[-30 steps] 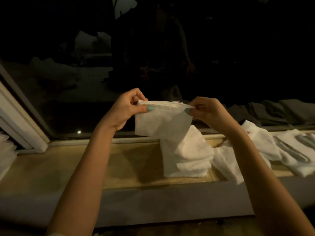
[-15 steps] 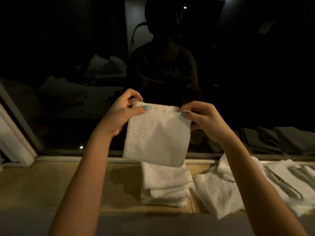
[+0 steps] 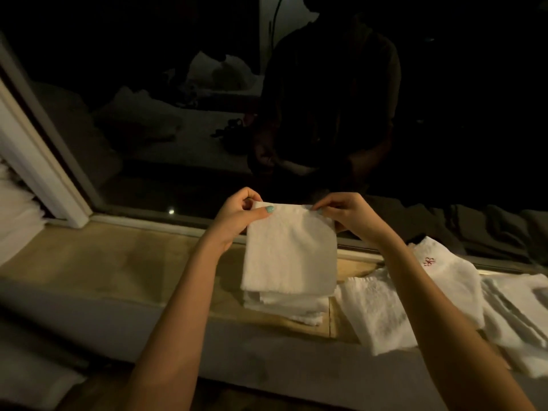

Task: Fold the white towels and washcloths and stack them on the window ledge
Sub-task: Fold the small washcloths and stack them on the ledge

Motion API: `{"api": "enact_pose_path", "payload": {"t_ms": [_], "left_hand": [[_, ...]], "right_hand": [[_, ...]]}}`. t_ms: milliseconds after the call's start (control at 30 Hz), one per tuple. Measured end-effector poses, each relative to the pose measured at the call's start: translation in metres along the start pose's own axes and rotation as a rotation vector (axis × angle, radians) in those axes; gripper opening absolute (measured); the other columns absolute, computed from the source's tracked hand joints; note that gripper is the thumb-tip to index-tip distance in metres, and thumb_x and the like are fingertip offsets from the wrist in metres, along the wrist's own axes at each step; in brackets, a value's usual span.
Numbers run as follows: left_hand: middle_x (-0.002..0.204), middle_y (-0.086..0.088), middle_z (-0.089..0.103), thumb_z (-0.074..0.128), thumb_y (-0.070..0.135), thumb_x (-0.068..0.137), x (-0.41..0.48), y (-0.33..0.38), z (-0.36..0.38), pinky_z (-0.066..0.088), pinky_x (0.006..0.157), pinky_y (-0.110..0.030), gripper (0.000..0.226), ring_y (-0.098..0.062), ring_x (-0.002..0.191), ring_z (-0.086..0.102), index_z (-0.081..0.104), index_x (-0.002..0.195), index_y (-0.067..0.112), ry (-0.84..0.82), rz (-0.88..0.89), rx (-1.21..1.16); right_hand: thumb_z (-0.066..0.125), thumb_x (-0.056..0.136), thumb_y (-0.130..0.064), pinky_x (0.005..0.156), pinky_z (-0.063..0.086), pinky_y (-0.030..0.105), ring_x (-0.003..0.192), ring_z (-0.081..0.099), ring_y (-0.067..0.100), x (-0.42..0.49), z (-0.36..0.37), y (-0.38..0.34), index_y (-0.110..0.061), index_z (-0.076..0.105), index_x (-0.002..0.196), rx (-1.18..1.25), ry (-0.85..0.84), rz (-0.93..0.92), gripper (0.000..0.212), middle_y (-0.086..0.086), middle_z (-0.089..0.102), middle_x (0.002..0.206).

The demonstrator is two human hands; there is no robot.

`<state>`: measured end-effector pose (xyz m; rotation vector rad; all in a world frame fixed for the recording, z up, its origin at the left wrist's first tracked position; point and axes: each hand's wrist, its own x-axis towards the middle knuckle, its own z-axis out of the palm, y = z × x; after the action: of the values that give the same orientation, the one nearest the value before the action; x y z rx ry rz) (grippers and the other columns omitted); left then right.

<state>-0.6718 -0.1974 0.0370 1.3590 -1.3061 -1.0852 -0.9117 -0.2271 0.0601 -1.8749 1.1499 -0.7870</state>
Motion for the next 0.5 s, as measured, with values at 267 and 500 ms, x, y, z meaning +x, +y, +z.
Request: {"api": "enact_pose_path", "payload": {"t_ms": [267,500], "left_hand": [[0.093,-0.009,0.057,0.073,0.017,0.082,0.011,-0.014,0.009,0.049,0.067,-0.032,0.022,-0.015,0.079,0.055,0.053,0.09,0.013,0.115,0.039,0.144],[0.087,0.002,0.055,0.072,0.017,0.083,0.007,-0.037,0.019,0.046,0.066,-0.03,0.023,-0.014,0.08,0.054,0.05,0.09,0.021,0.166,-0.002,0.193]], "right_hand": [[0.051,0.097,-0.018,0.073,0.057,0.048,0.087,0.062,0.039,0.002,0.011,0.024,-0.02,0.062,0.11,0.022,0.026,-0.032,0.017,0.017,0.061,0.1],[0.061,0.091,-0.012,0.079,0.059,0.031,0.099,0.067,0.016,-0.024,0.022,0.044,-0.03,0.041,0.139,0.142,-0.115,0.022,0.055,0.004,0.061,0.117]]}}
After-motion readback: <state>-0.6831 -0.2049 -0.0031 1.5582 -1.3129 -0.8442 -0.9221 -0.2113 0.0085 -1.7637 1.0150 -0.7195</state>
